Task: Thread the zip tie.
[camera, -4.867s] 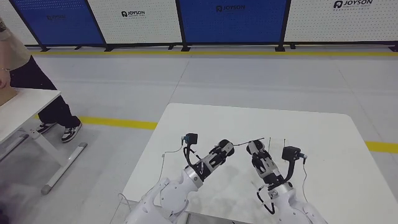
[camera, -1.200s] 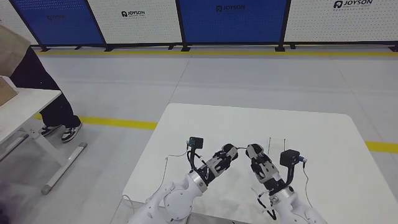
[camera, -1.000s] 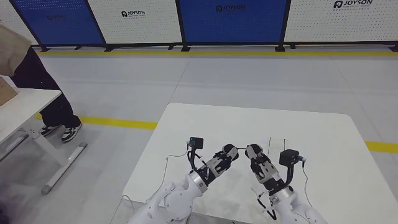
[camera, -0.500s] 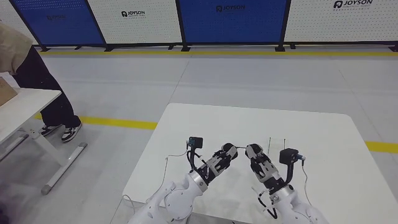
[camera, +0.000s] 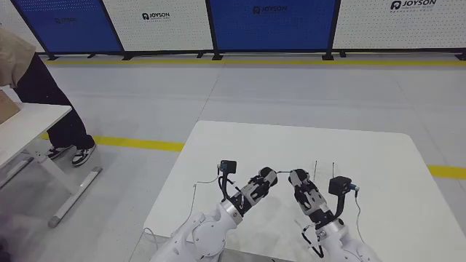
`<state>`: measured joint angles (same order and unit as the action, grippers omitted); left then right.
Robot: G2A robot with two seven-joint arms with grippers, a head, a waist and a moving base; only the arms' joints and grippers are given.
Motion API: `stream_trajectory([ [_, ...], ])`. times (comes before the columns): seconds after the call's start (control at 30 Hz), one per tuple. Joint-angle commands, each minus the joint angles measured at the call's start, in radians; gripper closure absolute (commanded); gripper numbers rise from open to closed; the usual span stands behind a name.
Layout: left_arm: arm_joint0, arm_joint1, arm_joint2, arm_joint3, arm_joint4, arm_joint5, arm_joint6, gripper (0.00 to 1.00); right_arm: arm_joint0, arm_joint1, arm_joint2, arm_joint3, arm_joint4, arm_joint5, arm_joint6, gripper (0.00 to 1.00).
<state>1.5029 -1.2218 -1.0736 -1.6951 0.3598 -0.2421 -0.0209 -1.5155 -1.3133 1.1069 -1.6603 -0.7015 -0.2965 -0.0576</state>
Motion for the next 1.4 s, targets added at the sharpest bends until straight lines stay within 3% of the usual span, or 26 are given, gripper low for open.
stream_trajectory([
  [0.0, 0.000, 0.000, 0.000, 0.000, 0.000, -0.003, -0.001, 1.00, -0.002, 0.000, 0.002, -0.001, 0.000, -0.001, -0.003, 1.00],
  [0.5, 0.005, 0.002, 0.006, -0.007, 0.011, -0.030, -0.004, 1.00, 0.013, -0.001, -0.011, 0.012, -0.022, -0.009, 0.023, 1.00],
  [0.73, 0.009, 0.003, 0.004, -0.009, 0.012, -0.030, -0.001, 1.00, 0.018, -0.002, -0.010, 0.017, 0.014, -0.040, 0.038, 1.00],
  [1.0, 0.016, 0.005, 0.002, -0.024, 0.006, -0.047, -0.012, 1.00, 0.020, -0.002, -0.004, 0.023, 0.025, -0.035, 0.040, 1.00],
  [1.23, 0.013, 0.003, 0.006, -0.022, 0.026, -0.002, 0.009, 1.00, 0.007, 0.005, -0.004, -0.008, 0.029, -0.044, 0.050, 1.00],
  [1.37, 0.009, 0.002, 0.013, -0.021, 0.024, -0.007, 0.005, 1.00, 0.002, 0.011, -0.002, -0.013, 0.028, -0.044, 0.049, 1.00],
])
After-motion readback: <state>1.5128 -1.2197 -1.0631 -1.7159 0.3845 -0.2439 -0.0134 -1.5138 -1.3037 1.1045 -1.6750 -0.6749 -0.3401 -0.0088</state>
